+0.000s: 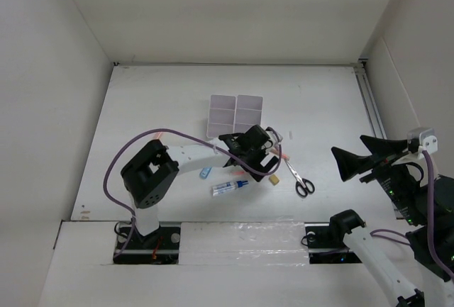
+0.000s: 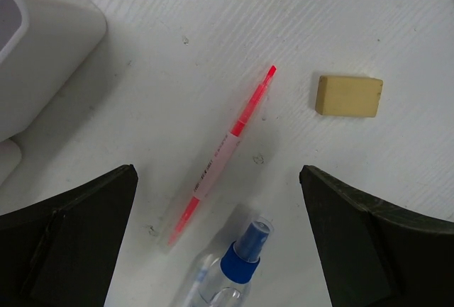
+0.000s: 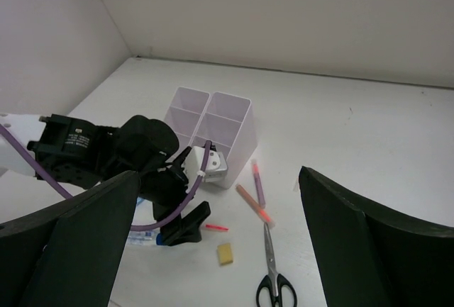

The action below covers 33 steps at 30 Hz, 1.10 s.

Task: Sort the stationery into containers
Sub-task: Pick up the pen from the center of the board.

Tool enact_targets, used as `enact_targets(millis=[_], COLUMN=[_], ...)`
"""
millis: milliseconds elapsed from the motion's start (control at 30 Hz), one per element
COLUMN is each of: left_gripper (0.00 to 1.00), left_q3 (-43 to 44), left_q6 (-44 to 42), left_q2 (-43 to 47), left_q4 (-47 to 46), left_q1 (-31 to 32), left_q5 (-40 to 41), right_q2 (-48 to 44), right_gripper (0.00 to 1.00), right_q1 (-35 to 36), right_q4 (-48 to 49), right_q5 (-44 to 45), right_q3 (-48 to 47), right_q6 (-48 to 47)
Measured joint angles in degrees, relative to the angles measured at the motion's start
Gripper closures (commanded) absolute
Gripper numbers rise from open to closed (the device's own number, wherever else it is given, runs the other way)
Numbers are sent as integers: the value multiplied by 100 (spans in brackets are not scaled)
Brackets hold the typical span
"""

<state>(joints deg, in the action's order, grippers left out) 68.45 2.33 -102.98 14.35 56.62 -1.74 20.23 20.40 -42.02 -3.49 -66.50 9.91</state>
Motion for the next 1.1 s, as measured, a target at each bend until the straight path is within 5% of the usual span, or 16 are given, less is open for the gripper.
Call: enact_targets(millis=[667,1100], left_gripper=[8,27], left_q3=[-136,-162], left_q6=[11,20], left_q2=[-328,-330], left_q4=[-131,-164], left_q1=[229,225], left_q5=[286,348], right_q2=[-105,-297], right_gripper=[0,0], right_q1=[0,0], right_q4=[2,-146], right_q5=[-66,33], right_q3=[90,-9], right_q6=[35,37])
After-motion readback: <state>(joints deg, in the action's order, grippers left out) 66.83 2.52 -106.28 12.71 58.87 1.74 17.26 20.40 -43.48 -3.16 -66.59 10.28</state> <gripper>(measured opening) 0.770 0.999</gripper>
